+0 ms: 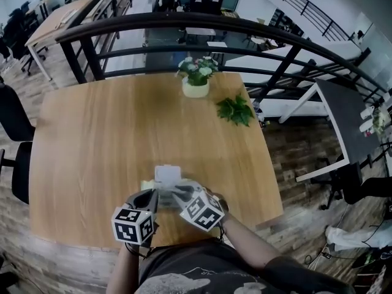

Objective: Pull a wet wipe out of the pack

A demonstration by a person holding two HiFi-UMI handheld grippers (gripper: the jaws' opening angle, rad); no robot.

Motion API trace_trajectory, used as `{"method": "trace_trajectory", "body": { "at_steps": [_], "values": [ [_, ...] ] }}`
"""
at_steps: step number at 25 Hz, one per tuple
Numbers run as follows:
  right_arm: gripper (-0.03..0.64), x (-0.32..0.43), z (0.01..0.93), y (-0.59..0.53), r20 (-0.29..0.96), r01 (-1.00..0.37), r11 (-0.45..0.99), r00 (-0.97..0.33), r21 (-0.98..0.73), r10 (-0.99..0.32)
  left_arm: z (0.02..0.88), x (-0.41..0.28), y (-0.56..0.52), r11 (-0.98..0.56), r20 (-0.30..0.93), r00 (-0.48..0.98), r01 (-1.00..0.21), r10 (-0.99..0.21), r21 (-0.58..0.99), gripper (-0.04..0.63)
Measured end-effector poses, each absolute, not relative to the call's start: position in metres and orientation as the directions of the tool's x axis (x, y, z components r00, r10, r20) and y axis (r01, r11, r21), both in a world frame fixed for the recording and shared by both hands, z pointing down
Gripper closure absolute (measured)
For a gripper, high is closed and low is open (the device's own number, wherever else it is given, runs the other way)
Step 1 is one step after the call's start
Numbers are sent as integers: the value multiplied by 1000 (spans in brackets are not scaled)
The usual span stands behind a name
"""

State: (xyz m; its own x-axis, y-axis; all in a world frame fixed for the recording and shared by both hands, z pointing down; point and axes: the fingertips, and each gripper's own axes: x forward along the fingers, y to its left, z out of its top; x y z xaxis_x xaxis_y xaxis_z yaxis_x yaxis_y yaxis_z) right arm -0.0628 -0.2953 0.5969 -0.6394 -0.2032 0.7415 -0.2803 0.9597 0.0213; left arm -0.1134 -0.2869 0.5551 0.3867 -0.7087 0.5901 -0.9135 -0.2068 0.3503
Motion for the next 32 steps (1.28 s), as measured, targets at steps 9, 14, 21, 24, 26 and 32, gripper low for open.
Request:
{"method": "trace_trajectory", "body": {
  "at_steps": [9,14,21,24,26,32],
  "values": [
    [586,-62,599,-294,751,-287,958,-630,12,-198,558,-118,-287,-216,590,400,-908,-701,359,581],
    [586,-56,596,-294,754,-314,949,-616,31,-228,559,-119,-285,-231,591,407,-907,-696,352,581],
    [586,-22,598,-304,778,-416,905,-538,91,-325,559,-119,-282,-249,587,423,-901,-690,356,581],
    [586,-1,597,-307,779,-483,871,-512,87,-361,556,-116,-281,-273,585,433,-898,-686,345,581],
    [586,11,595,-307,778,-514,851,-490,106,-392,555,-114,-279,-285,584,440,-896,-682,341,581],
    [586,40,575,-309,738,-605,789,-483,108,-472,556,-112,-274,-293,585,426,-903,-690,313,581]
  ]
}}
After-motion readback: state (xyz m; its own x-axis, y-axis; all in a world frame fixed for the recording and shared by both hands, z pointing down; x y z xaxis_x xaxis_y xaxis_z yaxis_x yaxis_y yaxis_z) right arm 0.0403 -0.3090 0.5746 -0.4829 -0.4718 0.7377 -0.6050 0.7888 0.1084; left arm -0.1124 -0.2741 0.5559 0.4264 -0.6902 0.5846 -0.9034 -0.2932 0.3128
